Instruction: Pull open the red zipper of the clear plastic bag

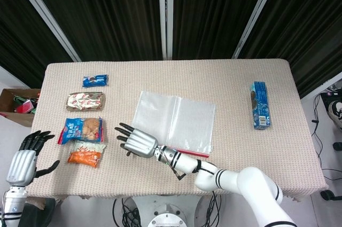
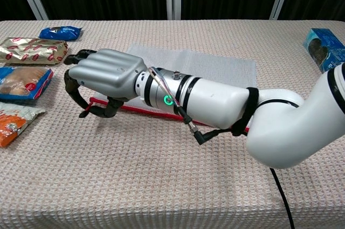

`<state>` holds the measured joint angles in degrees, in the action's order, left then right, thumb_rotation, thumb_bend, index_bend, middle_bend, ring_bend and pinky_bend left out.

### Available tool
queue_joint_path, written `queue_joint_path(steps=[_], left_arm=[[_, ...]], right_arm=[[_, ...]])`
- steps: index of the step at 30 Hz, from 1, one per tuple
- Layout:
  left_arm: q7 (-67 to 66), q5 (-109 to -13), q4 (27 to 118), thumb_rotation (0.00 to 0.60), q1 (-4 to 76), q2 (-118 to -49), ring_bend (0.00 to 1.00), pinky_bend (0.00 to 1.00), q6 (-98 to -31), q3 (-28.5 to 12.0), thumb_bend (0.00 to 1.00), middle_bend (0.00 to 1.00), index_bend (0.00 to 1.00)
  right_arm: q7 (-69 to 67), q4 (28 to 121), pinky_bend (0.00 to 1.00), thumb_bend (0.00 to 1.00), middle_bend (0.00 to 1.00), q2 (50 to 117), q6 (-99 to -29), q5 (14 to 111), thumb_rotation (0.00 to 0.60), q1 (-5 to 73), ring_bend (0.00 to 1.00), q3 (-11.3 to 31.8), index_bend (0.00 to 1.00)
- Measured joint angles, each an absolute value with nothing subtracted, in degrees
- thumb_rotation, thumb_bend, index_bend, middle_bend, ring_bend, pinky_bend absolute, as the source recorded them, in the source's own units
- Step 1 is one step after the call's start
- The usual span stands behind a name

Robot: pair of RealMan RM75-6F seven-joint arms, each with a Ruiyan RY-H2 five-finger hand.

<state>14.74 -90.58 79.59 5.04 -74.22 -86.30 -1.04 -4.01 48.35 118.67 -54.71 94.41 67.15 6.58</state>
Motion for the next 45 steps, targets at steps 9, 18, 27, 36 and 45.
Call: queue_joint_path(steps=[9,18,27,36,45], left_arm=[[23.1,-95.4,78.4,0.6,13.7,-75.5,0.09,0.12,-79.5,-1.4,0.2,0.14,0.25],[33.4,-100.2,76.4,0.6,24.1,-80.1,0.09,0.12,-73.6,-1.9,0.2,0.14,0.31],[36.5,-101.2,75.2,0.6,29.7,-85.8,0.09,0.12,-70.6,-1.4,0.23,0.14,0.34],[40.0,-102.2,75.6,0.6,32.2,-87.7,0.09,0.12,-71.5,-0.1,0.25,0.14,0.38],[39.8,-100.1,75.1,0.6,33.8,-89.2,0.09,0.12,-70.2,0.4,0.29,0.14,0.4]], right_arm=[[-4.5,59.2,0.0,0.49,0.25,111.3,-66.2,99.2,0.6,63.8,0.0,5.0,0.88],[0.6,68.0,0.0,0.49,0.24,106.2,-68.0,100.9,0.6,63.1,0.0,6.4,0.88],[1.7,70.6,0.0,0.49,0.24,105.6,-68.5,100.3,0.6,62.6,0.0,8.0,0.88],[1.6,70.2,0.0,0.49,0.24,106.0,-68.4,100.1,0.6,62.7,0.0,8.8,0.88],[0.5,69.9,0.0,0.49,0.24,106.1,-68.6,99.9,0.6,62.5,0.0,8.9,0.88]])
